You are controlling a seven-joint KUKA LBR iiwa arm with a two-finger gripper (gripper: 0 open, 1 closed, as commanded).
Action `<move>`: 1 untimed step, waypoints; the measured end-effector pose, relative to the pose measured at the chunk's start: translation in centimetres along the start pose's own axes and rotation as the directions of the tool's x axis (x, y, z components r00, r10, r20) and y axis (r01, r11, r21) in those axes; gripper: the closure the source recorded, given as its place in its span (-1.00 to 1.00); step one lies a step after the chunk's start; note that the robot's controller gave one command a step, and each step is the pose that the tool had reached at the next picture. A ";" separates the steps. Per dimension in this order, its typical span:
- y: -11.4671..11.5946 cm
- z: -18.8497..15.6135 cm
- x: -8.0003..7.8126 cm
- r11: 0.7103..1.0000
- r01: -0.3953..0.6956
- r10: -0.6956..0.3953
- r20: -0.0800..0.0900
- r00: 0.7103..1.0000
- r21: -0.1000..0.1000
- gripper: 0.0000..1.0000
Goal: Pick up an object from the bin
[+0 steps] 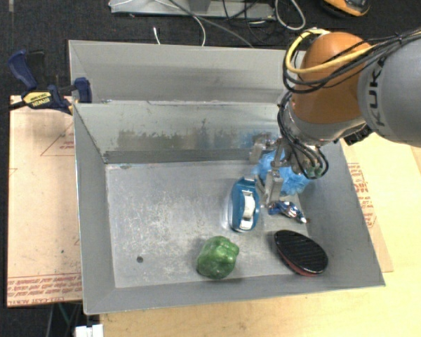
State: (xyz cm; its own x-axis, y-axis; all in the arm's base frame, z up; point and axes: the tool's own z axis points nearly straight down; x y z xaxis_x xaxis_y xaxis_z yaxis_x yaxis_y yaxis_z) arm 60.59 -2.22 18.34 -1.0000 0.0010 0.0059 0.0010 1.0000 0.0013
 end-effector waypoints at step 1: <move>0.0 -0.4 -0.2 1.000 0.001 -0.001 0.008 1.000 0.001 -1.00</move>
Offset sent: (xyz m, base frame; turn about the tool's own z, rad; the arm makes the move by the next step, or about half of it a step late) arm 0.0175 -0.1124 -0.1134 0.1310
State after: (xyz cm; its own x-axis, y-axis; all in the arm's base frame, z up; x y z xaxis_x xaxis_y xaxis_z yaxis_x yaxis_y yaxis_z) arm 60.77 -2.22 18.78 -1.0000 0.0000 -0.0019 0.0000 1.0000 0.0007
